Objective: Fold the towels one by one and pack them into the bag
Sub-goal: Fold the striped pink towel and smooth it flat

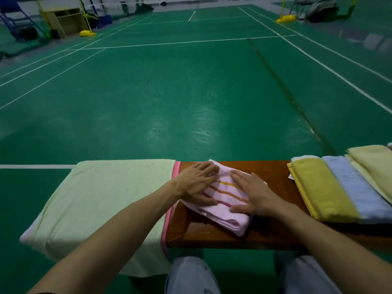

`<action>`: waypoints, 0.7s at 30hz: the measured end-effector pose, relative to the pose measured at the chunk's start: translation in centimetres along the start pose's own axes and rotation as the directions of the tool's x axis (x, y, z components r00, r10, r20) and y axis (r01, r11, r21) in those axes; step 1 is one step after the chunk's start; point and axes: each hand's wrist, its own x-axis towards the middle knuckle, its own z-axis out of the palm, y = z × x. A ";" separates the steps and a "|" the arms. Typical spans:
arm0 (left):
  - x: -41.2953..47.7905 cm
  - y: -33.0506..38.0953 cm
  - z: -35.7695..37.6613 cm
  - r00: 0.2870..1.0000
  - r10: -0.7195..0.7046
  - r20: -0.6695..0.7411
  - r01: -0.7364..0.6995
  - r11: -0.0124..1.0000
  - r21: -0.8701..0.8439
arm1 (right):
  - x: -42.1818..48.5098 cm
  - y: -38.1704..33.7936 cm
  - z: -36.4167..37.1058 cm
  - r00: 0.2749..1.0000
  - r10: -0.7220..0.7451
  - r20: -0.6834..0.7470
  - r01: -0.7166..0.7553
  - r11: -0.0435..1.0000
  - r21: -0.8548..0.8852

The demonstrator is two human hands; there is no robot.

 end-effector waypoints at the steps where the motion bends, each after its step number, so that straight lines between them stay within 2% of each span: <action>1: 0.3 0.9 0.0 1.000 -0.001 0.019 0.002 1.000 -0.029 | -0.2 1.3 -0.6 0.999 0.002 0.039 -0.001 0.999 -0.041; 3: 0.9 2.6 -0.1 0.998 -0.034 0.060 0.042 0.991 -0.128 | -0.7 3.8 -1.7 0.995 0.026 0.098 -0.019 0.997 -0.070; 6: 1.5 5.1 0.4 0.987 -0.131 0.092 0.150 0.956 -0.253 | -1.3 5.8 -2.8 0.995 0.018 0.095 -0.003 0.988 -0.153; 11: 2.0 6.0 1.7 0.973 -0.167 0.157 0.199 0.957 -0.211 | -2.3 5.0 -1.6 0.987 -0.011 0.159 0.015 1.000 -0.022; 15: 1.7 4.9 2.1 0.967 -0.154 0.203 0.193 0.963 -0.188 | -2.5 5.6 -0.4 0.986 0.018 0.164 -0.008 0.998 -0.058; 21: 1.2 4.0 2.8 0.964 -0.183 0.191 0.223 0.951 -0.216 | -2.6 6.4 0.1 0.989 0.017 0.145 -0.008 0.998 -0.067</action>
